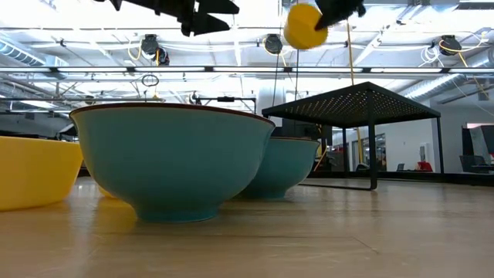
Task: Pick & Place Mini bowls
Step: Put the top yellow bowl on the shelf
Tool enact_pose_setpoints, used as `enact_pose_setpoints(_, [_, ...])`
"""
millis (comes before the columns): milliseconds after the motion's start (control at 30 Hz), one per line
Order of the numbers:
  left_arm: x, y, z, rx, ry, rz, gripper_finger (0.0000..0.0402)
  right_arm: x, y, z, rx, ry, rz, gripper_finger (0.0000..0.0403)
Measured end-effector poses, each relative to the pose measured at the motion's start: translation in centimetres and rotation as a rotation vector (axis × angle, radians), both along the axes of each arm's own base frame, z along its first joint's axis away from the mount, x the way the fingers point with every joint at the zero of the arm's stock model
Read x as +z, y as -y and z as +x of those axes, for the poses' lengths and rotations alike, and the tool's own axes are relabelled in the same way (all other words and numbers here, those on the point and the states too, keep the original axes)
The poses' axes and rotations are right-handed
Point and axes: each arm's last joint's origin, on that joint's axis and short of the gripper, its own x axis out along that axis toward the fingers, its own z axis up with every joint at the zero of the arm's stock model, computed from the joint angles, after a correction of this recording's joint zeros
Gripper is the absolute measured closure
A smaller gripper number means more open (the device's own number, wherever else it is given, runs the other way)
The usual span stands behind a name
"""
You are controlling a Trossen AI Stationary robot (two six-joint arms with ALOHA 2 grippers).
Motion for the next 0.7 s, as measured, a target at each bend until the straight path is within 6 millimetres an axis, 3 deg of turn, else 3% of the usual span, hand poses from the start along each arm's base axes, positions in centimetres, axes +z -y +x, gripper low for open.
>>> enact_pose_setpoints(133, [-0.1,0.0,0.0,0.002,-0.012,-0.015,0.002,-0.2,2.6,-2.1,-0.046,-0.007,0.2,0.0403])
enact_pose_setpoints(300, [-0.4,-0.1,-0.1,0.017,-0.032,-0.024,0.0028,-2.3,5.1,-4.3,-0.109,-0.122,0.457,0.0403])
enact_pose_setpoints(500, [-0.3,-0.1,-0.1,0.018,-0.03,-0.027,0.0031,-5.5,6.7,-6.0,-0.158,-0.275,0.753,0.0403])
enact_pose_setpoints(700, [-0.4,-0.1,-0.1,0.021,-0.025,-0.046,0.0023,-7.3,7.3,-6.8,-0.209,-0.386,0.901,0.0403])
